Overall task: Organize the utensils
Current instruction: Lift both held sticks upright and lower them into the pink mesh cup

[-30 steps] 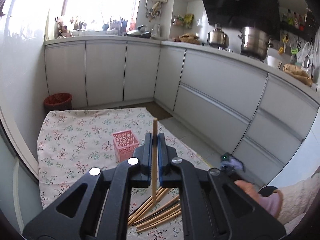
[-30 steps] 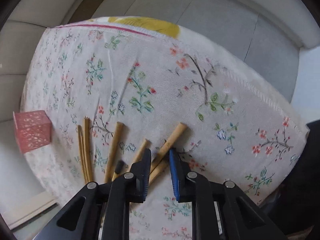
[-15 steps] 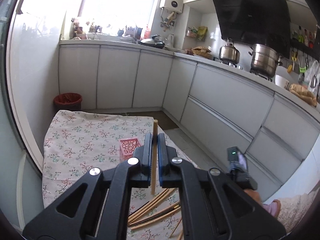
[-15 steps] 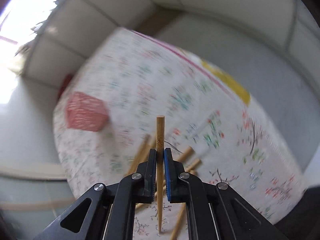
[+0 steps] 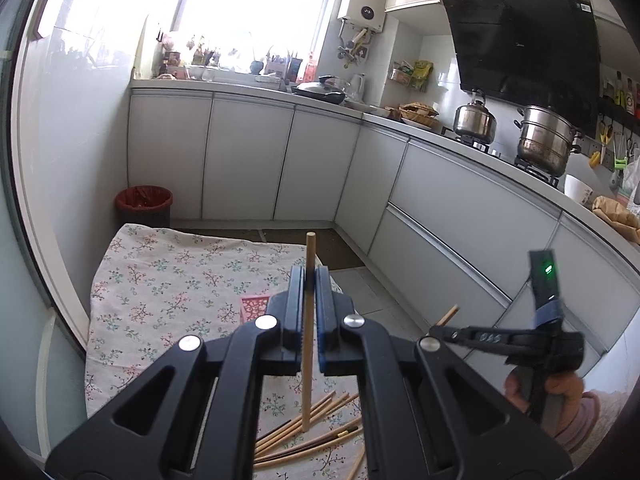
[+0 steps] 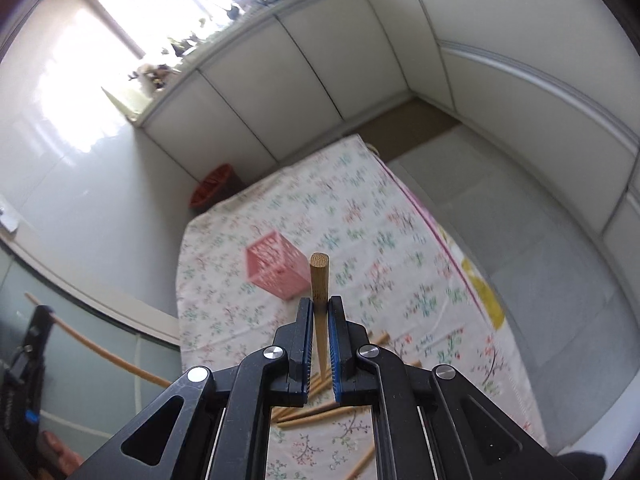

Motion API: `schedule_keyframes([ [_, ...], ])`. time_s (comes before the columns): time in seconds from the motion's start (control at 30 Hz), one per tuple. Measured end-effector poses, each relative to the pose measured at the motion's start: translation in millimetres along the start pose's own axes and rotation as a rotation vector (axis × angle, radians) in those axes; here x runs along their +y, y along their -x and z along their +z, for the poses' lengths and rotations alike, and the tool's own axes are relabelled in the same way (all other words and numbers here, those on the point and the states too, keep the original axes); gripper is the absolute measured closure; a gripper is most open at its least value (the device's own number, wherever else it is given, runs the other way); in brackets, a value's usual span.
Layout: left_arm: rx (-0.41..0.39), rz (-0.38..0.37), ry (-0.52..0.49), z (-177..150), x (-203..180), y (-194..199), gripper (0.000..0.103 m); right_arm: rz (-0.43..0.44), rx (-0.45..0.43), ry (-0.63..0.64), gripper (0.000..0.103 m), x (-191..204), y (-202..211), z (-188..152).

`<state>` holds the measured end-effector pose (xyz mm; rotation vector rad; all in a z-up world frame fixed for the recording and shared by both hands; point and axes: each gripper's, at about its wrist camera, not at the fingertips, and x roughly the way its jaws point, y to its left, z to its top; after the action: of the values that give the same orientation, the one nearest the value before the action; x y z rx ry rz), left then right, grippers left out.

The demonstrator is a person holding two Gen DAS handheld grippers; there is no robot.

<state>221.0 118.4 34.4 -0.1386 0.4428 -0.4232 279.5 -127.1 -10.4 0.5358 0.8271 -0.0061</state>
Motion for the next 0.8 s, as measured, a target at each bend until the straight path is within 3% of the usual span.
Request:
schedule_keyframes([
  [0.23, -0.012, 0.043, 0.006, 21, 3, -20, 0.097, 0.017, -0.101, 0.055, 0.095, 31, 12, 51],
  [0.27, -0.060, 0.073, 0.003, 24, 4, -23, 0.097, 0.022, -0.121, 0.063, 0.095, 38, 10, 62],
  [0.33, -0.072, 0.081, 0.005, 29, 7, -29, 0.097, 0.033, -0.147, 0.075, 0.095, 47, 4, 75],
  [0.53, -0.112, 0.106, 0.023, 46, 18, -55, 0.097, 0.053, -0.195, 0.141, 0.095, 75, -40, 104],
  [0.57, -0.061, 0.084, 0.024, 48, 21, -62, 0.097, 0.064, -0.196, 0.157, 0.095, 81, -53, 107],
  [0.8, -0.026, 0.129, 0.038, 39, 40, -117, 0.097, 0.082, -0.182, 0.231, 0.095, 99, -119, 101],
])
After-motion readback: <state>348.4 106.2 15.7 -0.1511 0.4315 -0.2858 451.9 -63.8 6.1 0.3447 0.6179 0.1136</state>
